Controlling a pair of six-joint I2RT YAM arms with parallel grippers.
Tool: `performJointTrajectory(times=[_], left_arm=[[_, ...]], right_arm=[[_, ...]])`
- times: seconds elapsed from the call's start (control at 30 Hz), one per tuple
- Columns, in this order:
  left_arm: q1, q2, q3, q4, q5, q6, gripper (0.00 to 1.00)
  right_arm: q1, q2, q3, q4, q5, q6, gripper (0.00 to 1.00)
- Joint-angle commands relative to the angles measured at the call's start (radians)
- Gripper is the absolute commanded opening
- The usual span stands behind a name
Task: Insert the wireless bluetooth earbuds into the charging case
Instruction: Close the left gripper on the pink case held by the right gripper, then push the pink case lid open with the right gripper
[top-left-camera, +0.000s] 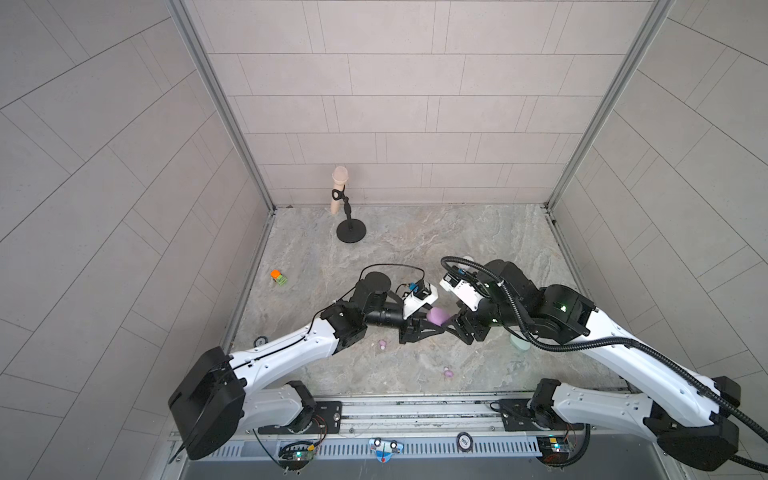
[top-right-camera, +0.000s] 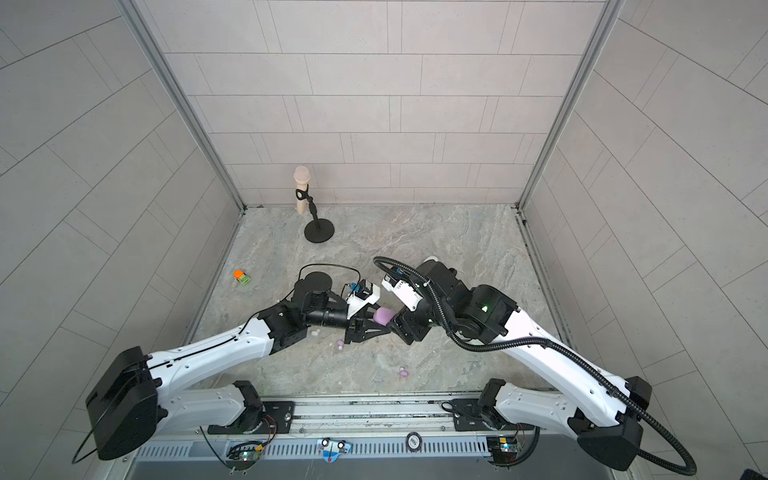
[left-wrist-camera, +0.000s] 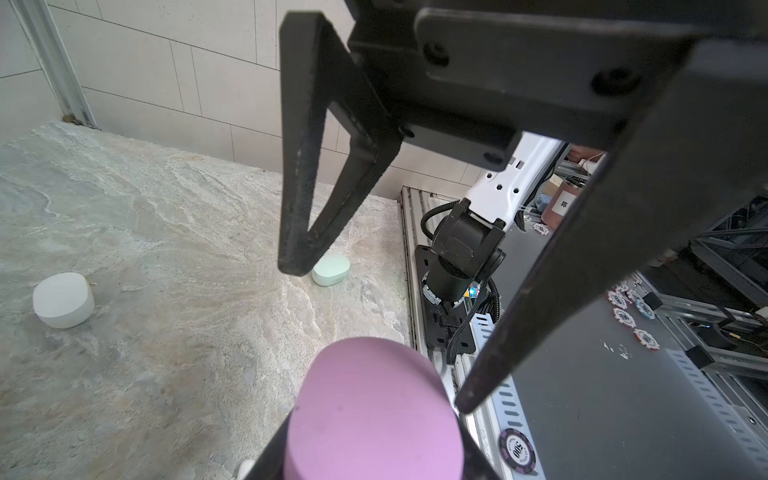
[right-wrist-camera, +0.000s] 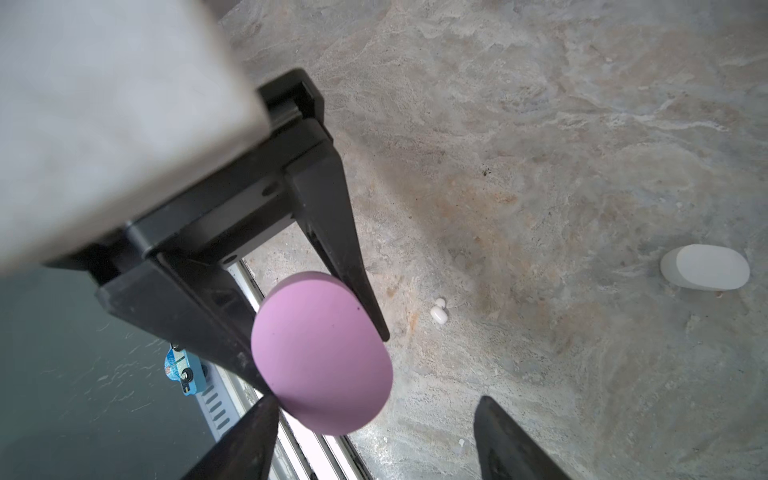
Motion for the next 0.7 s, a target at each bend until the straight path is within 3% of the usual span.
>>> performJointTrajectory(times=[0.0, 0.67], left_arm=[[0.002, -0.003, 0.034, 0.004, 0.026, 0.003, 0.20], [-0.011, -0.002, 0.030, 0.008, 0.067, 0.005, 0.18]], right_arm=[[0.009, 0.011, 0.005, 0.023, 0.036, -0.030, 0.76], [0.003, 0.020, 0.048, 0.019, 0.267, 0.008, 0.74]])
